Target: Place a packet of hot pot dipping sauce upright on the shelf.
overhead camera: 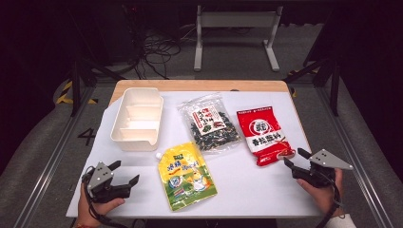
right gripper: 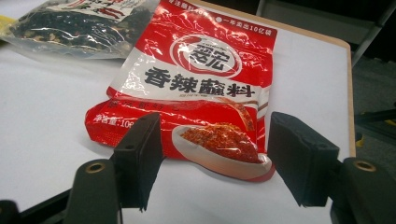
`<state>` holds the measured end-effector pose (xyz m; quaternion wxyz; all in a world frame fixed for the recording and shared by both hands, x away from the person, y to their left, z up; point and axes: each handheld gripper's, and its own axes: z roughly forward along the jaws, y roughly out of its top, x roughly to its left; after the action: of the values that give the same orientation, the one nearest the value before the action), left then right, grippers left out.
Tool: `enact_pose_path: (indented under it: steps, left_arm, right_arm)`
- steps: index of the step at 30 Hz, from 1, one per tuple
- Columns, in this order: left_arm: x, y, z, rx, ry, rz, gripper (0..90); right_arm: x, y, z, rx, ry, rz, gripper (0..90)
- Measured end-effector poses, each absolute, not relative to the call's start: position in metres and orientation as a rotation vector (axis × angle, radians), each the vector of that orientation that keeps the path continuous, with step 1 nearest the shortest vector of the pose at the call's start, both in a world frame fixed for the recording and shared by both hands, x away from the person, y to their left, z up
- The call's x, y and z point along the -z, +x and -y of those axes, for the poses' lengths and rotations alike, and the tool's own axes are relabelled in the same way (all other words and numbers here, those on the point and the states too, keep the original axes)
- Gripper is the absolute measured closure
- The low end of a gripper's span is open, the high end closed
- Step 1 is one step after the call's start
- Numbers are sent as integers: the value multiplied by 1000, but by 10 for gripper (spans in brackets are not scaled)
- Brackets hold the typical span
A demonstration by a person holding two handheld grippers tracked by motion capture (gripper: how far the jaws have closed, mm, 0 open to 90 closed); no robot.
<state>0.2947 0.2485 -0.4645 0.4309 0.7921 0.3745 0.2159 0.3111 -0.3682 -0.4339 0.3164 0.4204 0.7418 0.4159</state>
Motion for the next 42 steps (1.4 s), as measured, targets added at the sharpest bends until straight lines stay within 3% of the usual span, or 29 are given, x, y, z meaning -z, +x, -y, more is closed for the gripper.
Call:
enact_pose_path:
  steps: [13, 20, 30, 42]
  left_arm:
    - [462, 289, -228, -517, 2054, -819, 200]
    - [463, 292, -222, -518, 2080, -779, 234]
    - [464, 293, -219, -500, 2100, -776, 226]
    - [449, 297, -204, -468, 2077, -694, 227]
  right_arm:
    - [429, 351, 381, -1104, 1234, -2016, 339]
    - [429, 366, 392, -1083, 1226, -2014, 579]
    - [438, 381, 393, -1143, 1329, -2046, 399]
    - [449, 382, 398, -1270, 1471, -2152, 449]
